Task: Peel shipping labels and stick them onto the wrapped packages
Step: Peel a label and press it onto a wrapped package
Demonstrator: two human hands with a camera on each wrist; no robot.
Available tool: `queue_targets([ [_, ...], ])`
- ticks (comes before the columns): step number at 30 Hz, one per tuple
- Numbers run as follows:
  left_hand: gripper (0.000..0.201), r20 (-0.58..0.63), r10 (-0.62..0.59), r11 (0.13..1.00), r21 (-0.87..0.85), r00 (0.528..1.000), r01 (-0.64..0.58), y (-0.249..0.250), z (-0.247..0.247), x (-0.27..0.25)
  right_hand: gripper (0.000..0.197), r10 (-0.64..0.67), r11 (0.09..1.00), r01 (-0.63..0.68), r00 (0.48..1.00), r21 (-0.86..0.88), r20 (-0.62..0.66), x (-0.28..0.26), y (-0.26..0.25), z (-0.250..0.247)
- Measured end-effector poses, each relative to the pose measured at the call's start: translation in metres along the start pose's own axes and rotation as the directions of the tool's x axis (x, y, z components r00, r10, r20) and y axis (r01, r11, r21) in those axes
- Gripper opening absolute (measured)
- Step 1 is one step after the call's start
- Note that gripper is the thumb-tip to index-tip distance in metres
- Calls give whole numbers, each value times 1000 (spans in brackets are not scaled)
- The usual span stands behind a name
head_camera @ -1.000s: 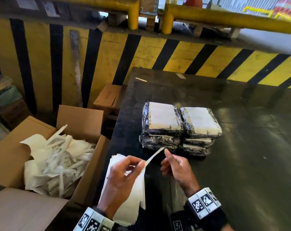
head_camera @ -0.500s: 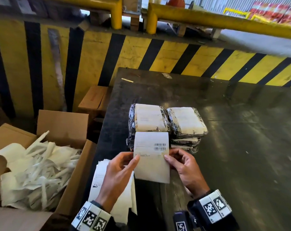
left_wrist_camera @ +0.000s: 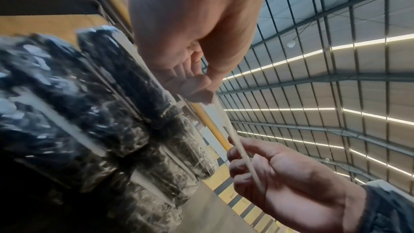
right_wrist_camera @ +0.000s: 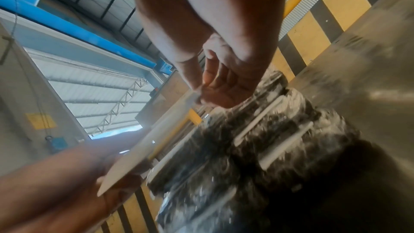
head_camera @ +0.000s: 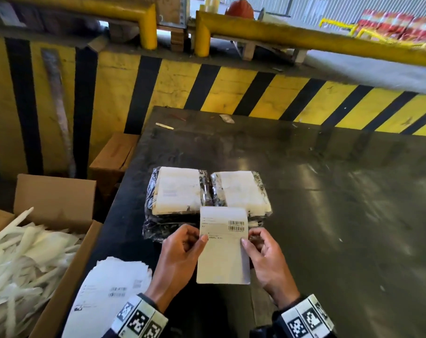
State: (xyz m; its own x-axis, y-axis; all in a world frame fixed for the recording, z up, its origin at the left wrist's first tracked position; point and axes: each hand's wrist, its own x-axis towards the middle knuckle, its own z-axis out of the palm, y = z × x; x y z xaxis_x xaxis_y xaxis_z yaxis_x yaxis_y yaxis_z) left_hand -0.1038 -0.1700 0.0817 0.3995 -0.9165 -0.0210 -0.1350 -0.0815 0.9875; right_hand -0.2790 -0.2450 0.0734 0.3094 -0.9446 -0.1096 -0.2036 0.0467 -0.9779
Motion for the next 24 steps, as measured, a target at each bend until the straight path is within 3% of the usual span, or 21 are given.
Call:
queue_targets([
  [6,15,-111,59,988,150,992,-42,27,46,65,7,-125,992,124,988,-20,-88,65,-25,-42],
  [9,21,-199,89,960,277,976,-31,35,62,104,11,-186,979,175,976,-100,-110,106,-32,-54],
  [13,24,-242,60,913,405,968,45,31,76,143,4,-173,972,157,981,-174,-85,154,-27,-64],
  [20,39,-267,11,839,527,964,136,22,87,157,6,-158,952,143,987,-272,-32,179,-1,-64],
  [24,35,-291,-5,850,503,957,157,22,88,155,6,-170,951,158,985,-267,-25,181,3,-62],
])
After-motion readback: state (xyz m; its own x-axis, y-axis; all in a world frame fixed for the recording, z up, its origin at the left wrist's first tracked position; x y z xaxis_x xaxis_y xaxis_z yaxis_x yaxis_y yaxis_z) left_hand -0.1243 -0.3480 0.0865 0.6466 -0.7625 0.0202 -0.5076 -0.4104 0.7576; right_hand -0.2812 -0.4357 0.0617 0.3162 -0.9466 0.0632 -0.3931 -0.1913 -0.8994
